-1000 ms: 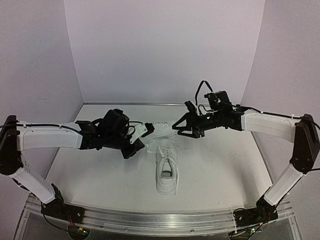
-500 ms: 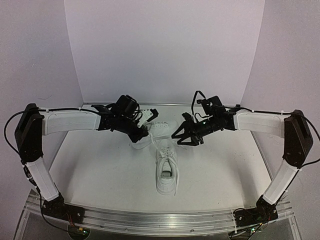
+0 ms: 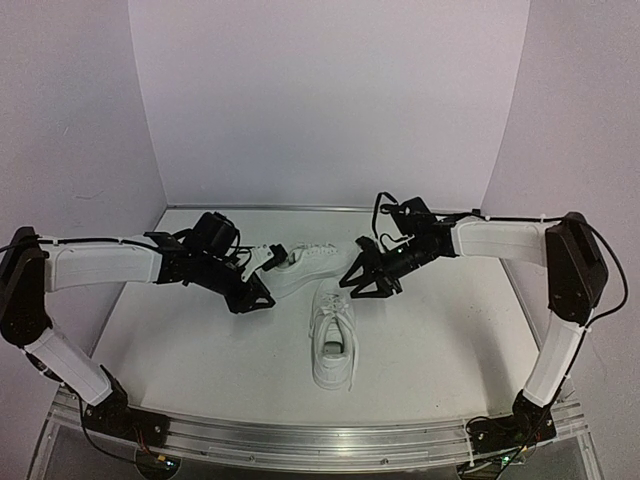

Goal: Tie the shoes

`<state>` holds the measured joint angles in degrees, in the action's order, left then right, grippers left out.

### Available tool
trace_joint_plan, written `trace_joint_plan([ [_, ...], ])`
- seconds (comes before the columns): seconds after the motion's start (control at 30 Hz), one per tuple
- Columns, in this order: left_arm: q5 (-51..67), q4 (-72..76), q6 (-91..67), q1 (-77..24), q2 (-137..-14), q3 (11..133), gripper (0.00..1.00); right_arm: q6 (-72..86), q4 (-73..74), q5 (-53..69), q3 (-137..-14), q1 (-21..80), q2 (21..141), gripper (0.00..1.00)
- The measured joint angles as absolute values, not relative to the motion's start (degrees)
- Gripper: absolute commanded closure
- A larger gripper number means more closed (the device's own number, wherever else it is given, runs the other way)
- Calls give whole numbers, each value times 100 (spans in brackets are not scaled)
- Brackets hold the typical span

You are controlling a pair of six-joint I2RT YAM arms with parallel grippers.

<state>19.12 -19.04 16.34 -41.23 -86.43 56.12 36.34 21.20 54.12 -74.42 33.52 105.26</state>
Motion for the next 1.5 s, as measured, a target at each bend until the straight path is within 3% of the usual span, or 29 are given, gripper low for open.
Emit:
trace_joint_plan([
  [0.33,2767,-2139,2511,-4351,-9500,6260,89,3397,2523,5441,-7550,3352,10661,59],
  [0.7,2842,-2669,3444,-4950,-9876,7127,96,3297,2720,5433,-7555,3352,10661,59],
  [1.0,2771,-2858,3754,-5043,-10239,7278,95,3275,2817,5408,-7555,3352,10661,59],
  [1.5,2447,-2831,3907,-5043,-10670,7703,85,3268,2892,5336,-7555,3352,10628,59],
])
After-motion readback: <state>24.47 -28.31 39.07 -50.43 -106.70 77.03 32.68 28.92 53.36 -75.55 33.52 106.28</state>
